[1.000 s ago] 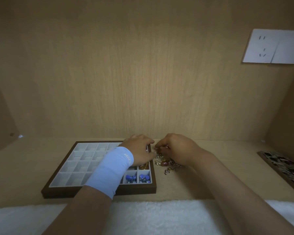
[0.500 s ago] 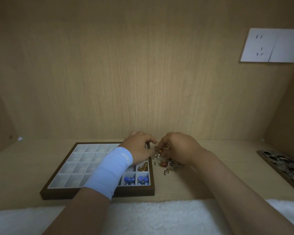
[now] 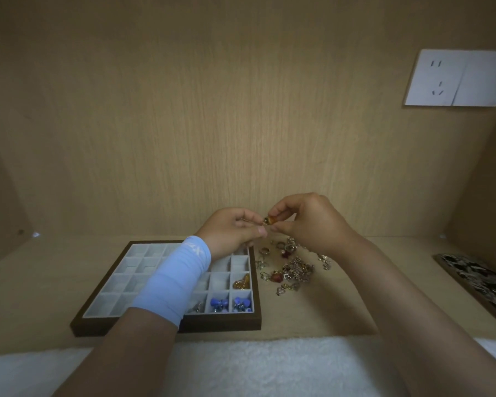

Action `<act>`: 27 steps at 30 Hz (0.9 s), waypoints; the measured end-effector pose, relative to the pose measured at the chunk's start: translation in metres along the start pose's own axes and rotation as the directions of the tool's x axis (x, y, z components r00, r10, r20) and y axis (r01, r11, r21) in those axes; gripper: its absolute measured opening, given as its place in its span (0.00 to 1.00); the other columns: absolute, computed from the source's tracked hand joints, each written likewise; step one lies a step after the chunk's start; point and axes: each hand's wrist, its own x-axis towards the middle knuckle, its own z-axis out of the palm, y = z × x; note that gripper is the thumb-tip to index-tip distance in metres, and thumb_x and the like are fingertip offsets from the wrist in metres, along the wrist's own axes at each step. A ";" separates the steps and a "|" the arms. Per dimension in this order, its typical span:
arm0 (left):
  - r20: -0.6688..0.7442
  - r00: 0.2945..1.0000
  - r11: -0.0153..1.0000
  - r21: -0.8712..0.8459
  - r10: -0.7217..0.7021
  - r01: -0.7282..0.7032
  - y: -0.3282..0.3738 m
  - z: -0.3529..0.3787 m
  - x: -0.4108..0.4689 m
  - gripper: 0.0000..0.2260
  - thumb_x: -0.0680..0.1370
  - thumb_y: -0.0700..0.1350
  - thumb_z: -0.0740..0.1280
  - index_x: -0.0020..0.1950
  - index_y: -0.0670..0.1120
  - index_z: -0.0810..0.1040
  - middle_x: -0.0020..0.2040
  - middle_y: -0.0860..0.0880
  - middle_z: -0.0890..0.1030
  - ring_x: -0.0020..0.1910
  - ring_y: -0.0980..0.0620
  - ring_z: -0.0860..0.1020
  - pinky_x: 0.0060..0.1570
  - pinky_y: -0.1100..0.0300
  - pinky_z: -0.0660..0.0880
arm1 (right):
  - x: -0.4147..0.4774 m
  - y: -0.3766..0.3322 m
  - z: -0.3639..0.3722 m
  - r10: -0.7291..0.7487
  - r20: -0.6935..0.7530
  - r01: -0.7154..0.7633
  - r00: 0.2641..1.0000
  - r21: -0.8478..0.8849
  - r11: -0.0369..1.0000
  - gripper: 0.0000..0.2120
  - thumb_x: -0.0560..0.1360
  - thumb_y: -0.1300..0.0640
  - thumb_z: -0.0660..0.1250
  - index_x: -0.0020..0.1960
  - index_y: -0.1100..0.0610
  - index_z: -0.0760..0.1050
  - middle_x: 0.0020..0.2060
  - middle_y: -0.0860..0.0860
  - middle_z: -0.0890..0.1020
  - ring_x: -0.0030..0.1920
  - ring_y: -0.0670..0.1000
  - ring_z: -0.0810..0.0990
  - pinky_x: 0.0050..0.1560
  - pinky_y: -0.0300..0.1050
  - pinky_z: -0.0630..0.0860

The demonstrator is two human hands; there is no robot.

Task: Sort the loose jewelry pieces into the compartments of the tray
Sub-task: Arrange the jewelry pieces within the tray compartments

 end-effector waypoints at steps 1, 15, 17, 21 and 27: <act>-0.014 1.000 1.000 0.000 0.002 -0.002 0.002 -0.002 -0.001 0.06 0.75 0.42 0.73 0.50 0.47 0.81 0.39 0.52 0.86 0.37 0.57 0.80 0.42 0.64 0.79 | 0.000 -0.001 0.001 0.005 -0.010 -0.004 1.000 0.061 0.998 0.08 0.69 0.51 0.79 0.47 0.45 0.84 0.40 0.42 0.84 0.32 0.33 0.78 0.31 0.27 0.70; -0.066 0.991 0.960 0.250 -0.115 0.128 -0.020 -0.035 -0.062 0.03 0.74 0.47 0.73 0.47 0.50 0.84 0.43 0.51 0.85 0.45 0.53 0.83 0.53 0.57 0.78 | -0.012 -0.037 0.048 0.019 0.242 -0.091 0.970 0.289 0.953 0.07 0.72 0.60 0.77 0.49 0.53 0.85 0.37 0.48 0.85 0.25 0.40 0.77 0.28 0.35 0.74; -0.064 0.993 0.955 0.278 -0.094 0.109 -0.027 -0.036 -0.070 0.02 0.75 0.47 0.73 0.46 0.50 0.84 0.43 0.52 0.85 0.47 0.53 0.83 0.54 0.58 0.77 | -0.014 -0.041 0.052 0.003 0.273 -0.078 0.962 0.265 0.961 0.06 0.71 0.59 0.78 0.47 0.51 0.85 0.35 0.46 0.85 0.28 0.39 0.79 0.30 0.35 0.74; -0.099 0.995 0.874 0.483 -0.002 0.050 -0.035 -0.046 -0.074 0.05 0.77 0.46 0.70 0.46 0.56 0.83 0.42 0.61 0.82 0.44 0.63 0.79 0.47 0.70 0.71 | -0.016 -0.045 0.055 -0.032 0.290 -0.001 0.956 0.112 0.994 0.05 0.70 0.54 0.79 0.45 0.49 0.85 0.37 0.43 0.86 0.37 0.38 0.82 0.44 0.41 0.81; -0.103 0.983 0.790 0.610 0.151 -0.057 -0.048 -0.053 -0.079 0.08 0.78 0.45 0.67 0.51 0.59 0.82 0.45 0.62 0.79 0.46 0.62 0.76 0.49 0.64 0.74 | -0.024 -0.051 0.064 -0.031 0.344 0.066 0.938 -0.088 0.994 0.05 0.70 0.46 0.77 0.45 0.43 0.84 0.41 0.37 0.84 0.44 0.37 0.81 0.48 0.46 0.80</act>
